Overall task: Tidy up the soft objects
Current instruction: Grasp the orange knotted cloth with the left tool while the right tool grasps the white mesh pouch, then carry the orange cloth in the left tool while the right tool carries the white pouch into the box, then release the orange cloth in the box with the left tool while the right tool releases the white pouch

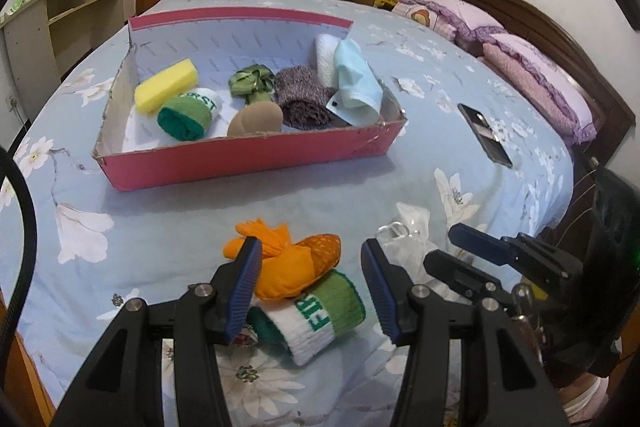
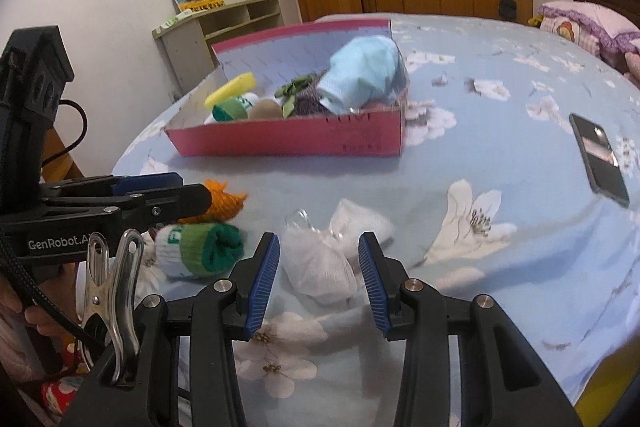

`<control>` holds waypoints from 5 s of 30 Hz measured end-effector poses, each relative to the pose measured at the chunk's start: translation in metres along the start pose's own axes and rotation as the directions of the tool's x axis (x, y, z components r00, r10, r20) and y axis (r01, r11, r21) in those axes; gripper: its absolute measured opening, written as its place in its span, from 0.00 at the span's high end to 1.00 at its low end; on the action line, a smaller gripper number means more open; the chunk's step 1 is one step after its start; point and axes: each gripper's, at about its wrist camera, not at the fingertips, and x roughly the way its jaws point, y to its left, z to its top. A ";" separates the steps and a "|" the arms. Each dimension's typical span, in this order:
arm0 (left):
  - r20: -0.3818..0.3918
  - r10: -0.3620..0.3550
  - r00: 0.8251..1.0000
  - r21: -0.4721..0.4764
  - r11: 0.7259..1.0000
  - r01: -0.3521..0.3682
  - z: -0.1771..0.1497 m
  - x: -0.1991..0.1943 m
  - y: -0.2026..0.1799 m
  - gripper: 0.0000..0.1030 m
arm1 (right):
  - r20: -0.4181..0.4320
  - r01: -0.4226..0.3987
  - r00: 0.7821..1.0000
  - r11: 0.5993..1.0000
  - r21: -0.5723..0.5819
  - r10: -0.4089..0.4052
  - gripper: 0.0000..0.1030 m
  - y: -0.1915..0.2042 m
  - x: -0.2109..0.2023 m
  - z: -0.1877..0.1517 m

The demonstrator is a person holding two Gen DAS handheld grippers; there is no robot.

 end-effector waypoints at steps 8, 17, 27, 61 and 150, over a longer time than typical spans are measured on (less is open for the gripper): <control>-0.019 0.043 0.999 -0.002 0.999 -0.043 -0.003 0.011 0.001 0.48 | -0.045 -0.024 0.999 1.000 0.003 0.025 0.59 0.002 0.011 -0.007; -0.024 0.059 0.998 -0.013 0.998 -0.059 -0.005 0.014 0.005 0.48 | -0.069 -0.032 0.997 0.999 0.026 0.034 0.59 -0.002 0.018 -0.009; -0.056 0.032 0.998 -0.008 0.999 -0.032 -0.009 0.020 0.001 0.53 | -0.084 -0.054 0.995 0.997 0.057 0.058 0.59 -0.008 0.023 -0.013; 0.185 0.118 0.976 -0.056 0.992 -0.110 0.057 -0.030 0.054 0.57 | 0.042 -0.069 0.997 0.997 -0.015 0.070 0.83 0.012 -0.008 0.018; 0.129 0.101 0.987 -0.089 0.992 -0.090 0.064 0.028 0.097 0.48 | 0.032 0.054 0.998 0.994 -0.096 -0.051 0.52 0.008 0.131 0.177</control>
